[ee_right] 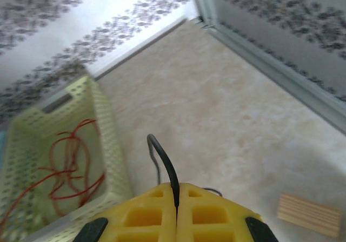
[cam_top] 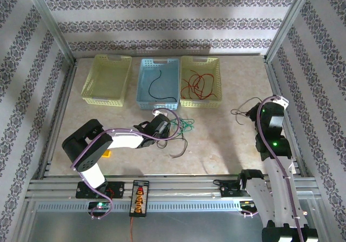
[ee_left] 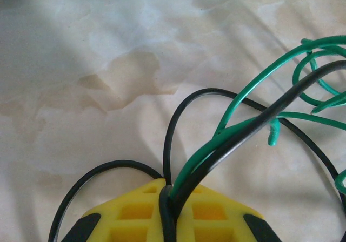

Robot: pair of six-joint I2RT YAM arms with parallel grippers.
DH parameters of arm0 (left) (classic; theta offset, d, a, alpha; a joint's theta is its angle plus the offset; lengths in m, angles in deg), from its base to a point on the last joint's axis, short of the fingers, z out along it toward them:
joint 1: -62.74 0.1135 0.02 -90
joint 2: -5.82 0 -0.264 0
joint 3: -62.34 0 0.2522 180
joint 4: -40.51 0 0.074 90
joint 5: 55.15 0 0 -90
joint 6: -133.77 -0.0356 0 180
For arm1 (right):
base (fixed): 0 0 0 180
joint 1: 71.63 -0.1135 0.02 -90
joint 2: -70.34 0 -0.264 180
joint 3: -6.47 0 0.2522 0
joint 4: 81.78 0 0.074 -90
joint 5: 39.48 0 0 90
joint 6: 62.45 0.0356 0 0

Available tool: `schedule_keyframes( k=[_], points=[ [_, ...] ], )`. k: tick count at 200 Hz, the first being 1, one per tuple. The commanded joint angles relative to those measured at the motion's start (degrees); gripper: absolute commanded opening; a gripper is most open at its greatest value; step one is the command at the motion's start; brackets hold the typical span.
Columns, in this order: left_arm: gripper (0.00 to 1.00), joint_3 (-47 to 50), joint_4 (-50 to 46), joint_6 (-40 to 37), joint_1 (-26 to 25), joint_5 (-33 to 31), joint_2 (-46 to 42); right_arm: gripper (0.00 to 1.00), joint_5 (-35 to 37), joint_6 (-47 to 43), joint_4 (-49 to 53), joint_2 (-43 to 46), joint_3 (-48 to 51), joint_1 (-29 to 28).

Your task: Untangle the cables

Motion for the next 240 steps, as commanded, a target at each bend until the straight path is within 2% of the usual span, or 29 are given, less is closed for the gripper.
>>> schedule_keyframes(
  k=[1,19,40,59,79,114,152,176,182,197,206,219,240],
  points=[
    [0.0,3.8,-4.6,-0.2,0.6,1.5,0.7,0.0,-8.1,-1.9,-3.4,0.0,-5.3,-2.2],
    [0.04,5.6,-0.2,-0.9,0.6,2.3,-1.0,0.0,-8.1,-2.7,-4.1,-1.7,-9.2,-7.6],
    [0.17,7.2,3.8,-1.2,0.6,2.3,-3.3,0.0,-10.8,-1.7,-7.1,-7.1,-13.0,-12.5],
    [0.33,8.4,7.3,-1.0,0.6,2.3,-5.6,0.0,-16.9,0.9,-11.8,-15.2,-15.8,-15.2],
    [0.43,9.3,10.3,0.6,0.6,1.5,-8.2,0.0,-22.5,1.6,-15.6,-25.3,-20.6,-19.1],
    [0.59,12.0,12.4,6.9,0.7,-5.7,-14.3,0.0,-25.0,-1.0,-17.5,-41.5,-30.6,-26.3],
    [0.66,15.8,9.2,11.2,1.0,-15.4,-23.2,0.0,-24.0,-1.1,-17.6,-57.6,-41.2,-28.5],
    [0.67,16.6,5.1,9.9,1.4,-17.3,-27.7,0.0,-25.3,-0.4,-18.0,-66.8,-48.2,-28.6],
    [0.67,16.6,4.1,9.5,1.5,-17.3,-28.5,0.06,-25.5,0.0,-17.7,-68.7,-49.8,-28.5],
    [0.67,16.8,2.4,8.0,1.6,-16.8,-29.9,0.37,-26.0,1.1,-17.4,-71.6,-52.5,-28.5],
    [0.68,16.8,1.5,7.4,1.6,-16.5,-30.6,0.49,-26.0,1.4,-17.4,-71.7,-52.6,-28.6],
    [0.68,16.9,0.4,6.9,1.6,-16.4,-31.1,0.57,-24.8,0.9,-17.5,-69.9,-50.9,-28.9],
    [0.68,17.0,0.2,6.1,1.7,-15.4,-30.9,0.58,-23.9,-1.3,-17.0,-64.9,-45.4,-29.3]
  ],
)
